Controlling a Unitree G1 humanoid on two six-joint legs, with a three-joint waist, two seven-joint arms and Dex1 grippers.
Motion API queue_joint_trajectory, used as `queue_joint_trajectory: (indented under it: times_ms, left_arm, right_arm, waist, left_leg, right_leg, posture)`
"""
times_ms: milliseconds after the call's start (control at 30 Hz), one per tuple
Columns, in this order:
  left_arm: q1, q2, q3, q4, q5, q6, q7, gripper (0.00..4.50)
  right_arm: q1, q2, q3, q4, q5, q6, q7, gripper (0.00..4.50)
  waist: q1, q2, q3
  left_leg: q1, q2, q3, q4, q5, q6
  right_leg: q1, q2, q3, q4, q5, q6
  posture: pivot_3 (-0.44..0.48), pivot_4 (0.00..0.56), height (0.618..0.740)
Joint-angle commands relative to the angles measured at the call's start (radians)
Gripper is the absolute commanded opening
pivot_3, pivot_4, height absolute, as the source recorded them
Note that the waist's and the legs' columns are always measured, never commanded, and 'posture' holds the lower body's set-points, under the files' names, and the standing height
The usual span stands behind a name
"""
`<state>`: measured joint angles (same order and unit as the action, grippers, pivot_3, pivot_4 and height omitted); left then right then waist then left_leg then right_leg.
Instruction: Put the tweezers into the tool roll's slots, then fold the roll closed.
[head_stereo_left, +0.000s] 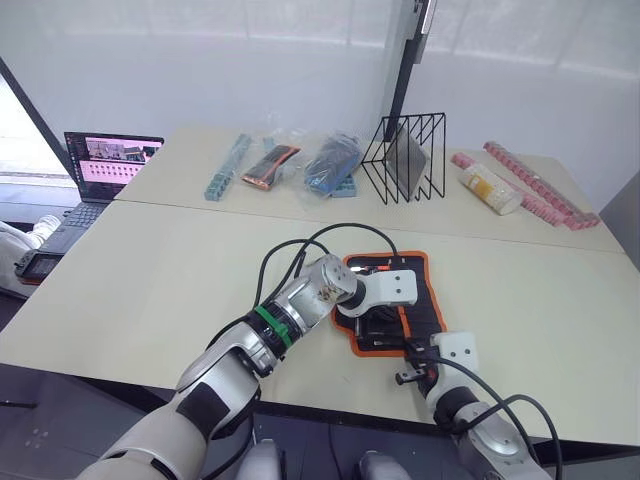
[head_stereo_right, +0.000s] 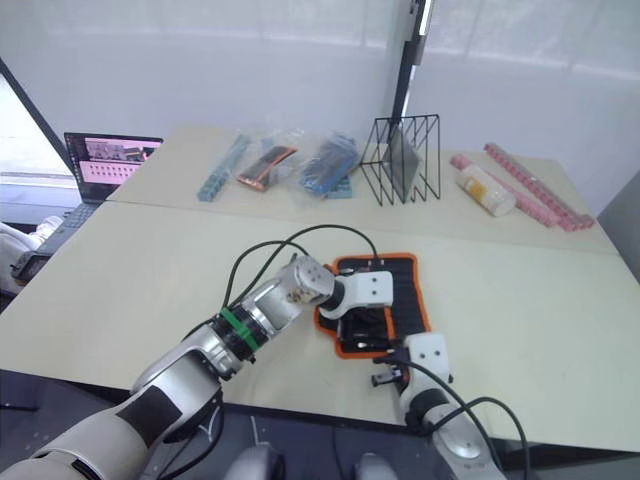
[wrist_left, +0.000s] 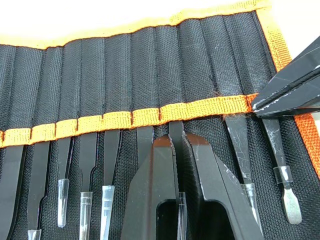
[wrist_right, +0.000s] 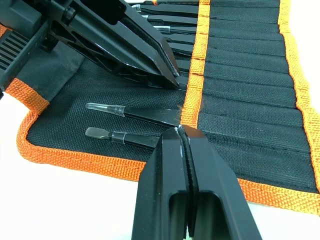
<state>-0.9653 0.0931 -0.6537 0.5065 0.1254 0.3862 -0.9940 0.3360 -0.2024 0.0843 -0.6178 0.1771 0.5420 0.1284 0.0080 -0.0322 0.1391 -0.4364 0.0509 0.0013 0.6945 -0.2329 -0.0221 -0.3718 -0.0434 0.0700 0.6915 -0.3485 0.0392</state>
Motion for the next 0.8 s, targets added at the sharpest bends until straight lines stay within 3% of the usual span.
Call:
queue_joint_trajectory:
  times_ms: [33,233,367,500,633,800]
  left_arm:
    - [0.003,0.031,0.039,-0.091,0.003,0.023,-0.017,1.00]
    - [0.037,0.154,0.119,-0.333,-0.056,0.155,-0.086,3.02]
    - [0.102,0.274,0.293,-0.545,-0.160,0.293,-0.090,4.33]
    - [0.276,0.375,0.527,-0.709,-0.257,0.312,-0.025,4.45]
    - [0.528,0.492,0.691,-0.822,-0.267,0.282,0.042,4.45]
    - [0.820,0.505,0.917,-0.961,-0.336,0.313,0.130,4.45]
  right_arm:
    - [0.029,-0.008,0.002,0.055,-0.008,0.060,0.000,0.00]
    - [0.009,-0.013,-0.007,0.077,-0.007,0.055,0.008,0.00]
    - [-0.009,-0.020,-0.015,0.098,-0.007,0.053,0.020,0.00]
    - [-0.023,-0.036,-0.033,0.111,-0.003,0.053,0.042,0.00]
    - [-0.041,-0.060,-0.048,0.130,0.003,0.049,0.066,0.00]
    - [-0.052,-0.093,-0.070,0.150,0.017,0.039,0.099,0.00]
  waist:
    - [-0.003,0.000,0.000]
    - [-0.011,0.001,0.000]
    - [-0.021,0.001,0.000]
    - [-0.028,0.003,0.000]
    - [-0.020,0.003,0.001]
    - [-0.010,-0.002,0.003]
  left_leg:
    - [0.000,0.000,0.000,0.000,0.000,0.000]
    - [0.000,0.000,-0.001,-0.001,0.000,0.000]
    - [0.000,0.000,-0.001,-0.001,0.000,0.000]
    - [0.004,0.001,-0.001,-0.002,0.000,0.001]
    - [0.007,0.001,-0.001,-0.002,0.000,0.001]
    - [0.008,0.001,-0.001,-0.001,0.001,0.001]
  right_leg:
    - [0.000,0.000,0.000,0.000,0.000,0.000]
    - [0.000,0.001,0.000,0.001,0.000,0.000]
    - [0.000,0.000,0.000,0.001,0.000,0.000]
    - [0.001,0.000,0.000,0.002,0.000,0.000]
    - [0.004,-0.001,0.000,0.003,0.000,0.000]
    - [0.004,-0.002,0.000,0.003,0.000,0.000]
  posture:
    - [0.000,0.150,0.684]
    - [0.000,0.150,0.684]
    - [0.000,0.150,0.684]
    - [0.000,0.150,0.684]
    - [0.000,0.150,0.684]
    - [0.000,0.150,0.684]
